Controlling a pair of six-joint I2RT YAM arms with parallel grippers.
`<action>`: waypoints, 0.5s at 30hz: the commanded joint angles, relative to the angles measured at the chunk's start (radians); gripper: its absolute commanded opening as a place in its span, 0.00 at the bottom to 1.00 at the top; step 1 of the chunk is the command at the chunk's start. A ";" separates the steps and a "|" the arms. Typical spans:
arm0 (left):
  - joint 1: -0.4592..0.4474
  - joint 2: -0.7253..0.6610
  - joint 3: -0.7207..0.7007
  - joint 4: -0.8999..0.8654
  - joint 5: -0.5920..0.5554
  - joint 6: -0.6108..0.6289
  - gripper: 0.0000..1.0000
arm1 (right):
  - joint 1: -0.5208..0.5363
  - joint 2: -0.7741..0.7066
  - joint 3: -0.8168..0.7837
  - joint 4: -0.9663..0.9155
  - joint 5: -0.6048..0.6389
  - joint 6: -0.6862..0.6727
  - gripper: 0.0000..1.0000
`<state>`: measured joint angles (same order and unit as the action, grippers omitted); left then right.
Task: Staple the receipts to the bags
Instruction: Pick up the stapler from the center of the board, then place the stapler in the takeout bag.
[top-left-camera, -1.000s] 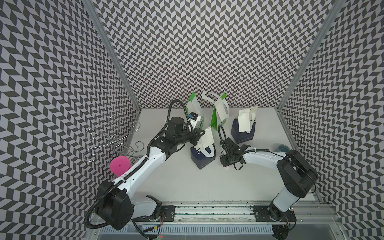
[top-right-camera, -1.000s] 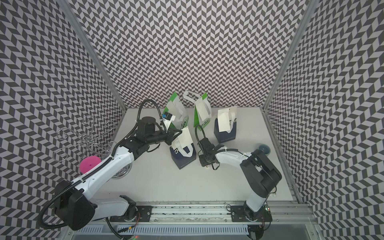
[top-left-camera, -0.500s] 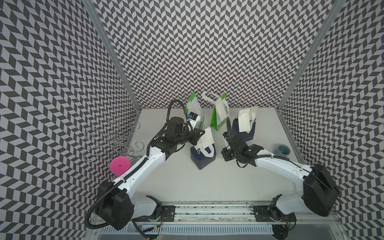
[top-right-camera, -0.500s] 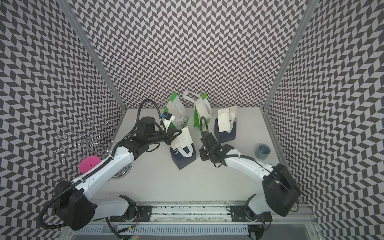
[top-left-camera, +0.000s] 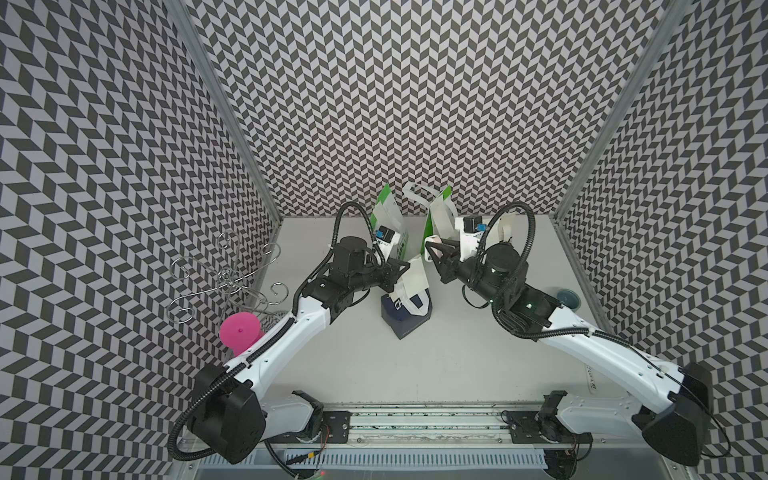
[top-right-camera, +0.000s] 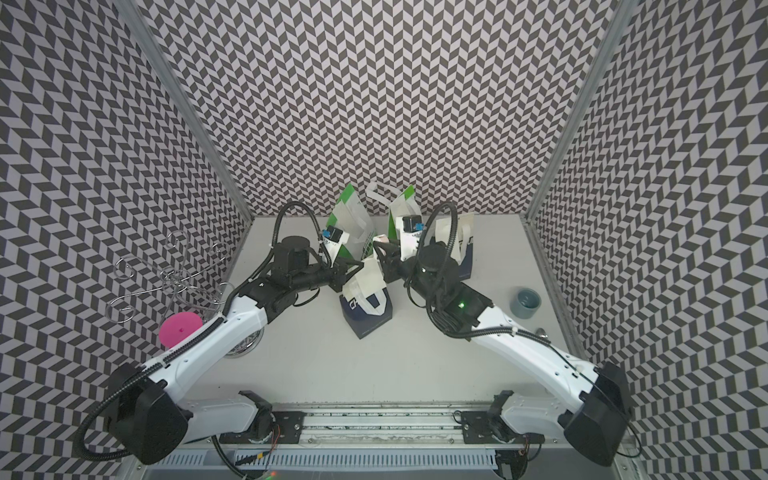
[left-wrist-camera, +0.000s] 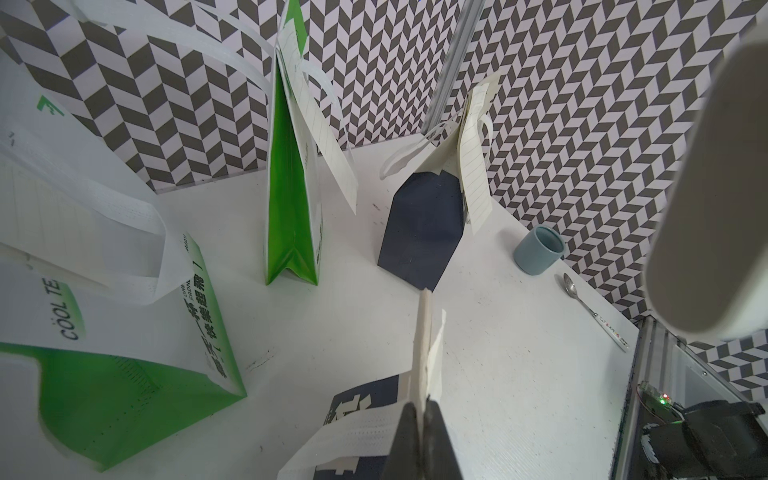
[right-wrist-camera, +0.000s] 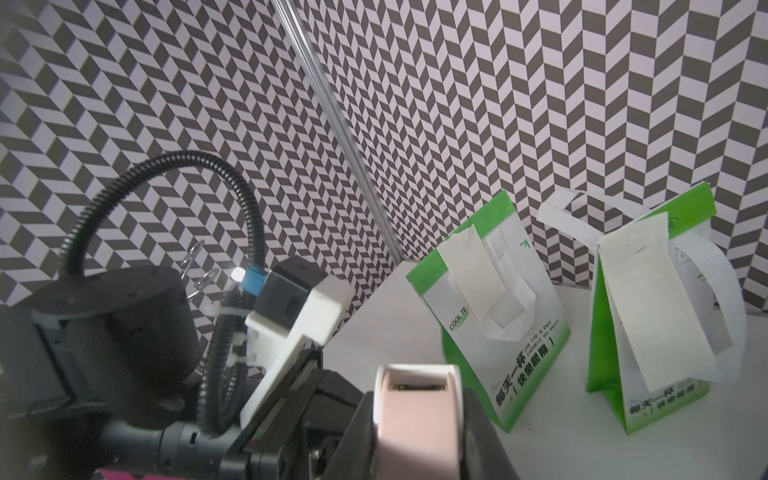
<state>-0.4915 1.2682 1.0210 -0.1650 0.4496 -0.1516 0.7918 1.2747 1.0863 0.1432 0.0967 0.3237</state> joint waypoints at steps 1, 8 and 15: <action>-0.013 -0.028 -0.012 0.045 -0.006 -0.003 0.00 | 0.006 0.070 0.025 0.198 0.000 0.034 0.05; -0.023 -0.029 -0.012 0.042 -0.018 0.007 0.00 | 0.008 0.166 0.074 0.236 0.014 0.031 0.04; -0.022 -0.027 -0.009 0.046 -0.014 0.008 0.00 | 0.012 0.196 0.072 0.201 0.043 0.020 0.03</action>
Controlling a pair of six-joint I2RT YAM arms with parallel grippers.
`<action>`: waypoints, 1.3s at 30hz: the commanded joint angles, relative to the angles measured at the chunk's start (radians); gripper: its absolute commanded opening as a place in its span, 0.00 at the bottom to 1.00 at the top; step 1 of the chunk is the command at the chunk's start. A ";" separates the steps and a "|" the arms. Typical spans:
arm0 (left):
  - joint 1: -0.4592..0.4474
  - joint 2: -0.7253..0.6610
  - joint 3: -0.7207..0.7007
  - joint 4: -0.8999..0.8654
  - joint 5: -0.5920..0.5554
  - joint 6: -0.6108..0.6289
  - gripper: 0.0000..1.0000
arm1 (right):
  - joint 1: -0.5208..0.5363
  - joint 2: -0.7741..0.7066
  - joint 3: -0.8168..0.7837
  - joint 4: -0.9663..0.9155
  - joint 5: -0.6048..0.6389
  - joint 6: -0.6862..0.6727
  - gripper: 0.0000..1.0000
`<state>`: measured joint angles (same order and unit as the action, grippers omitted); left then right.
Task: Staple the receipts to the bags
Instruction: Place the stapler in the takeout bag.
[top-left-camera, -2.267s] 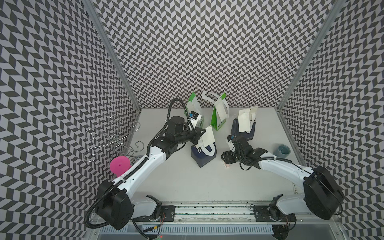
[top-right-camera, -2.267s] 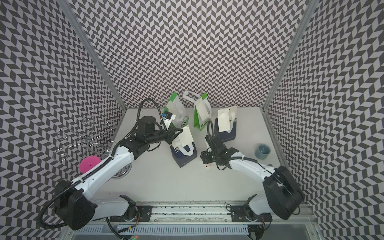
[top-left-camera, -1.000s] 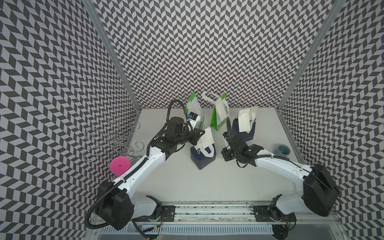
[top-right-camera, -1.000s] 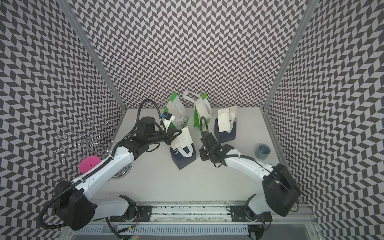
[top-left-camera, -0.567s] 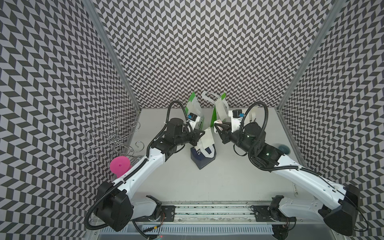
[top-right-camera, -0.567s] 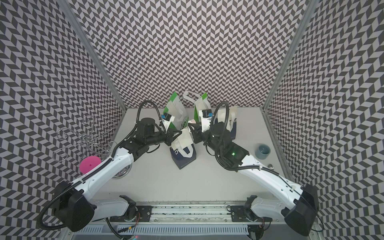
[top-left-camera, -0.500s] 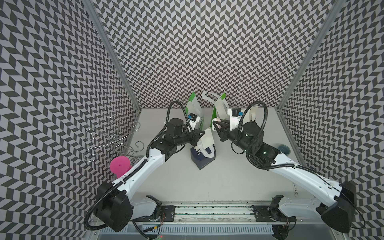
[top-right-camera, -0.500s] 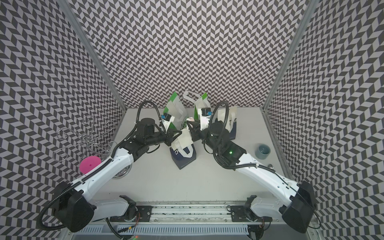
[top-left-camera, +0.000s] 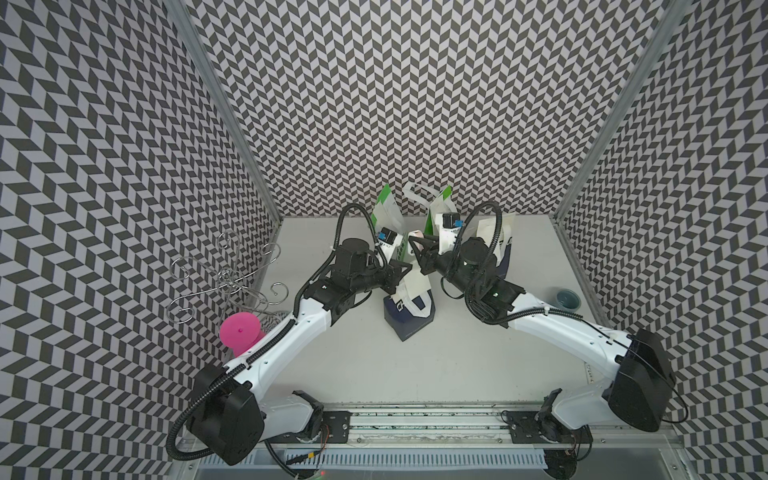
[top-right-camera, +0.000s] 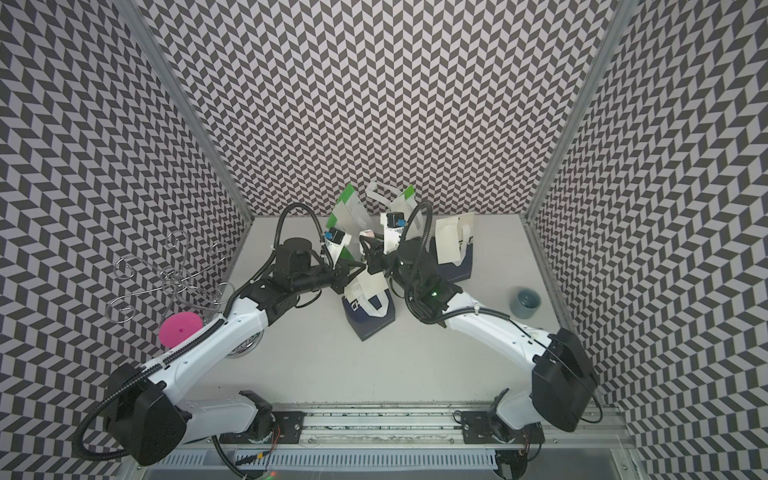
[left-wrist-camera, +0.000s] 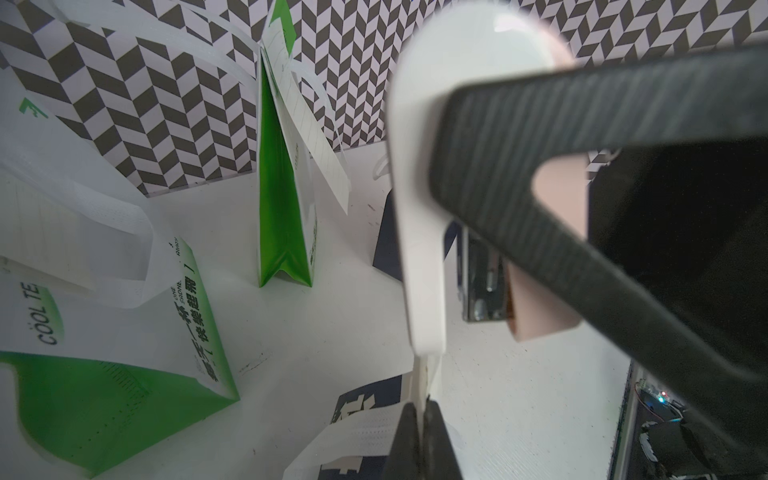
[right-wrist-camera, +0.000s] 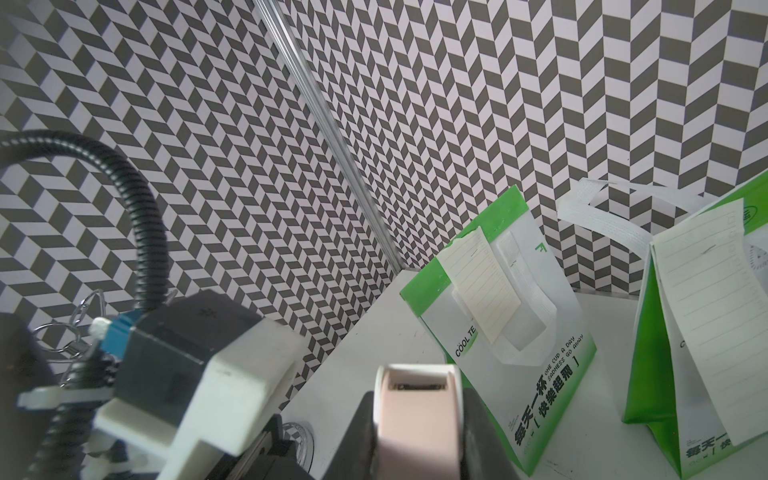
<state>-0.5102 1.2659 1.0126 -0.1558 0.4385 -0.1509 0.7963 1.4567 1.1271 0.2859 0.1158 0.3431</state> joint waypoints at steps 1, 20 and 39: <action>-0.004 -0.025 -0.001 0.038 -0.003 0.007 0.00 | 0.007 0.019 0.029 0.054 0.021 -0.001 0.03; -0.002 -0.025 0.001 0.042 -0.035 -0.010 0.00 | 0.046 0.008 0.015 -0.031 0.082 -0.039 0.02; 0.016 -0.037 -0.023 0.099 0.032 -0.014 0.00 | 0.090 0.005 -0.025 -0.050 0.184 -0.093 0.02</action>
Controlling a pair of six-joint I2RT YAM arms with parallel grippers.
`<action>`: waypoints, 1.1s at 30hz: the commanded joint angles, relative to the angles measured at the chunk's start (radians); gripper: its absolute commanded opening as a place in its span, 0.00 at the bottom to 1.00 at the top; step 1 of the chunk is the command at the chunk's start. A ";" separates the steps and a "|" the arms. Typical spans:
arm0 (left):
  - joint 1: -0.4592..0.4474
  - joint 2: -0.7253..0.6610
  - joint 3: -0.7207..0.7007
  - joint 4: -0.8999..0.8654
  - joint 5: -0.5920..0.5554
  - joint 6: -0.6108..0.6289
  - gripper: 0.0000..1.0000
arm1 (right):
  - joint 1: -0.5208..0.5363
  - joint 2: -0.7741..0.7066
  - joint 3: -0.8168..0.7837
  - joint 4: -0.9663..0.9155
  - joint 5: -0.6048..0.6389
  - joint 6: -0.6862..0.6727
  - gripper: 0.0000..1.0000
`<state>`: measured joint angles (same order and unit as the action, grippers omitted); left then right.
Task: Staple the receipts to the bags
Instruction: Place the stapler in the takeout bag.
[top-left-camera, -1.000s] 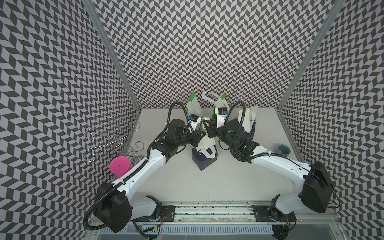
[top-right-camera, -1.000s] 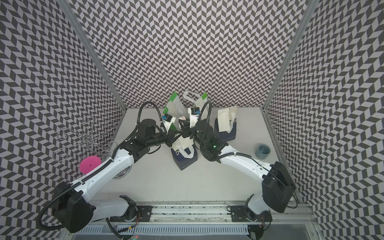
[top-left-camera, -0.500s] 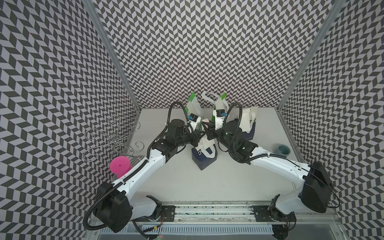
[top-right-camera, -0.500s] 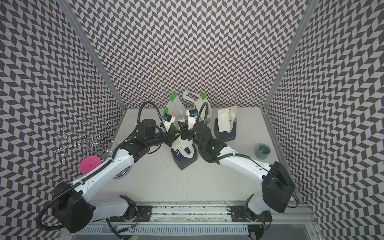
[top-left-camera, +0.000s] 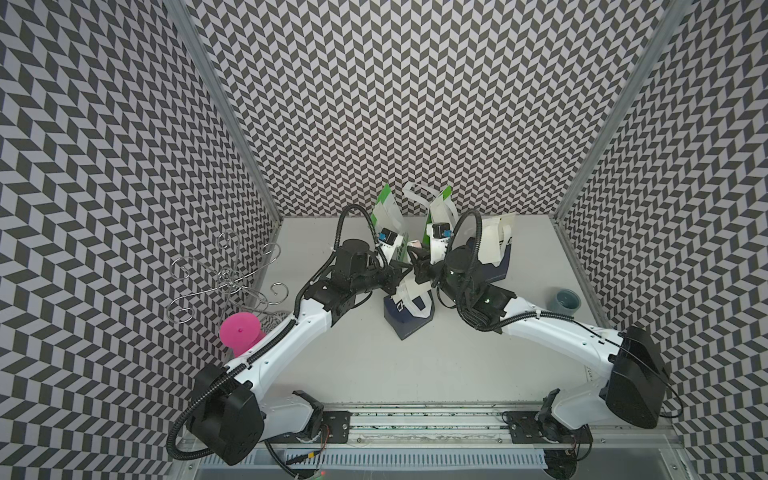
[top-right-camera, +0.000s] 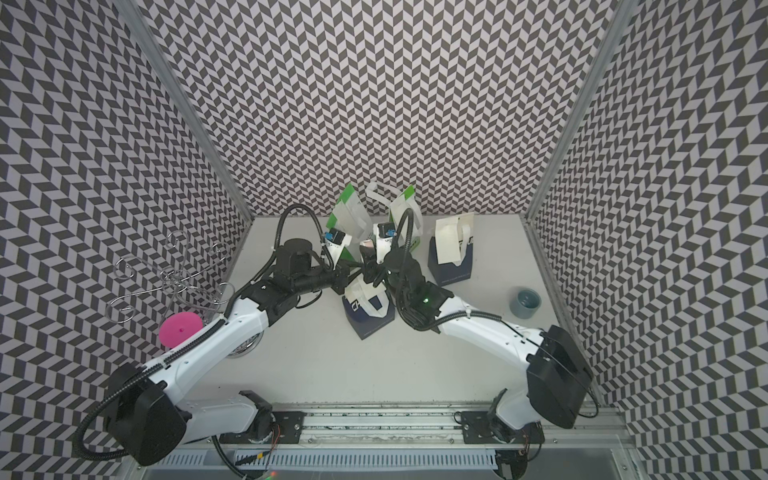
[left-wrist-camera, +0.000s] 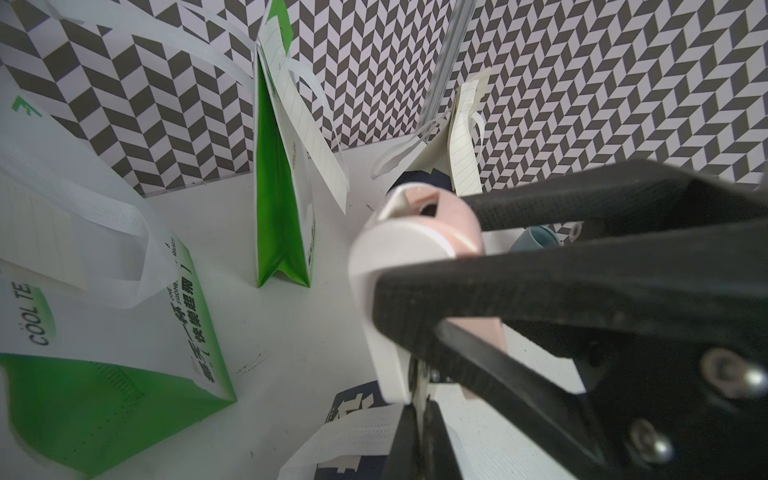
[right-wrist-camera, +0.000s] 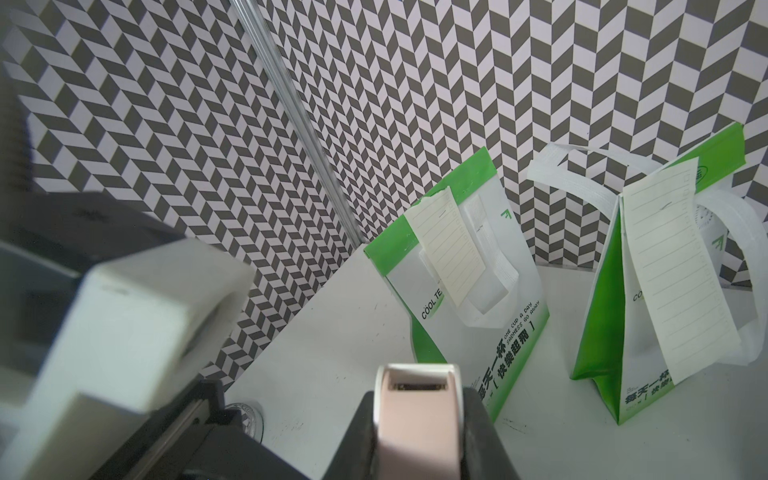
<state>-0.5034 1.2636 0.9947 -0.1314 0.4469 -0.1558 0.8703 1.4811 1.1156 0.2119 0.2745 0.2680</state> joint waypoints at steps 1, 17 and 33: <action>0.009 -0.036 -0.005 0.075 0.019 -0.009 0.00 | 0.016 -0.019 -0.013 0.023 0.024 -0.020 0.03; 0.027 -0.056 -0.028 0.119 0.052 0.007 0.00 | 0.071 -0.057 -0.080 -0.029 0.097 -0.032 0.05; 0.024 -0.102 -0.029 0.115 0.215 0.116 0.00 | 0.066 -0.340 -0.189 -0.103 -0.058 -0.060 0.60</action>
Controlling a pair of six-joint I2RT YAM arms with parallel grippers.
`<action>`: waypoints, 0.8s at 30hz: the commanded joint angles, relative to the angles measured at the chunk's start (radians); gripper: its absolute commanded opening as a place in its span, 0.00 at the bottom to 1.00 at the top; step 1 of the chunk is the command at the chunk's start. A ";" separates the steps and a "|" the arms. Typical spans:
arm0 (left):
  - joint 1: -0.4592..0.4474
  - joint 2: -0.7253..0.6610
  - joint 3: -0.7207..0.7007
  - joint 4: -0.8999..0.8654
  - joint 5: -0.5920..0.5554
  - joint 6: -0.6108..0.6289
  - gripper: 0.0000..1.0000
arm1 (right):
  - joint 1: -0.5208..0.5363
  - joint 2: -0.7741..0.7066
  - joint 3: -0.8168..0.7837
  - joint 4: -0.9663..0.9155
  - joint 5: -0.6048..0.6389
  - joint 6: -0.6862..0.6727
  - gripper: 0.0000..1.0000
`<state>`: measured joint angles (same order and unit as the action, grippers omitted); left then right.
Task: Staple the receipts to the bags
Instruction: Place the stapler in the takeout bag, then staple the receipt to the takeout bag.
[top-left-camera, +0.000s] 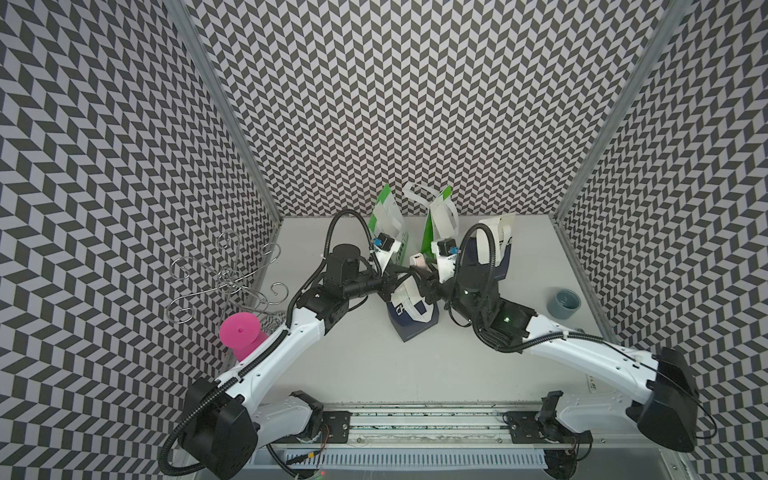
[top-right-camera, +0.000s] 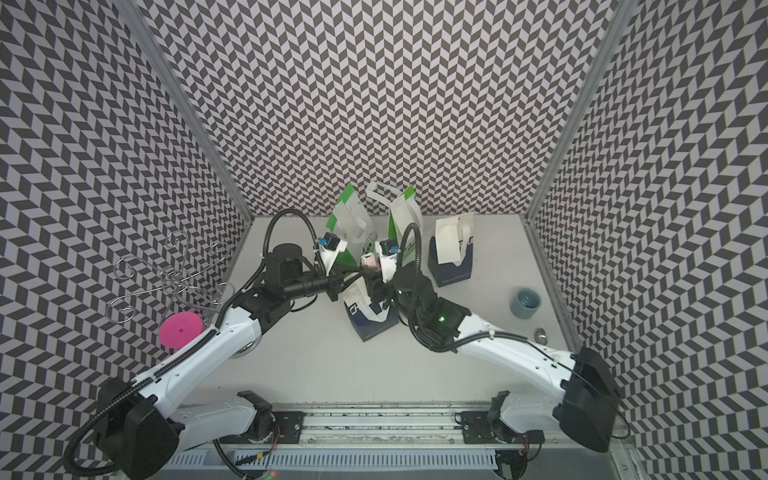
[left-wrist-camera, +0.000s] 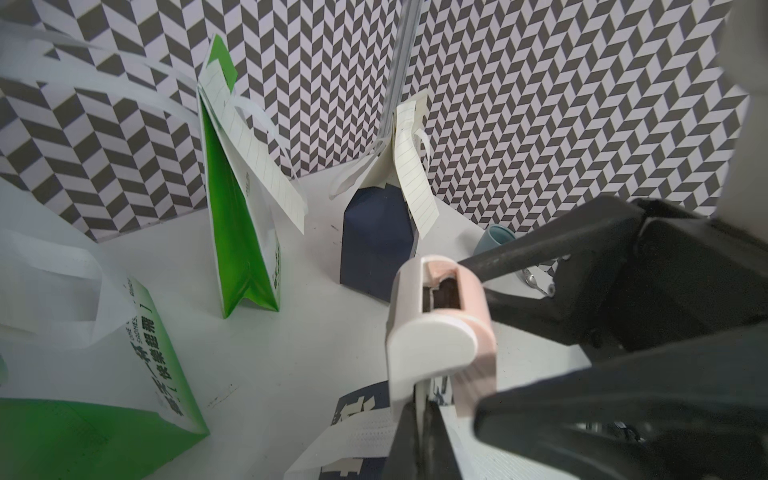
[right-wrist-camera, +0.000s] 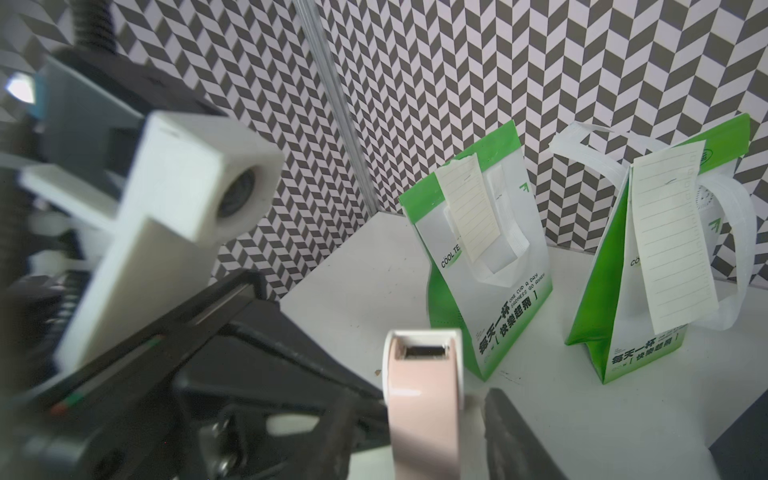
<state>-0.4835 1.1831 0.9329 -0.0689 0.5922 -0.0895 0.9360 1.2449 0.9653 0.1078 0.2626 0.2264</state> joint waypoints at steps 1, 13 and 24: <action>0.006 -0.022 0.036 0.049 0.088 0.058 0.00 | -0.007 -0.127 -0.049 -0.001 -0.072 -0.024 0.63; 0.013 0.002 0.073 -0.030 0.532 0.201 0.00 | -0.249 -0.292 -0.105 -0.131 -0.777 -0.094 0.78; -0.017 0.006 0.081 -0.068 0.532 0.226 0.00 | -0.247 -0.237 -0.073 -0.133 -0.939 -0.145 0.81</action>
<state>-0.4904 1.1942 0.9676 -0.1349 1.0878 0.1078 0.6907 0.9833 0.8612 -0.0402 -0.6136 0.1131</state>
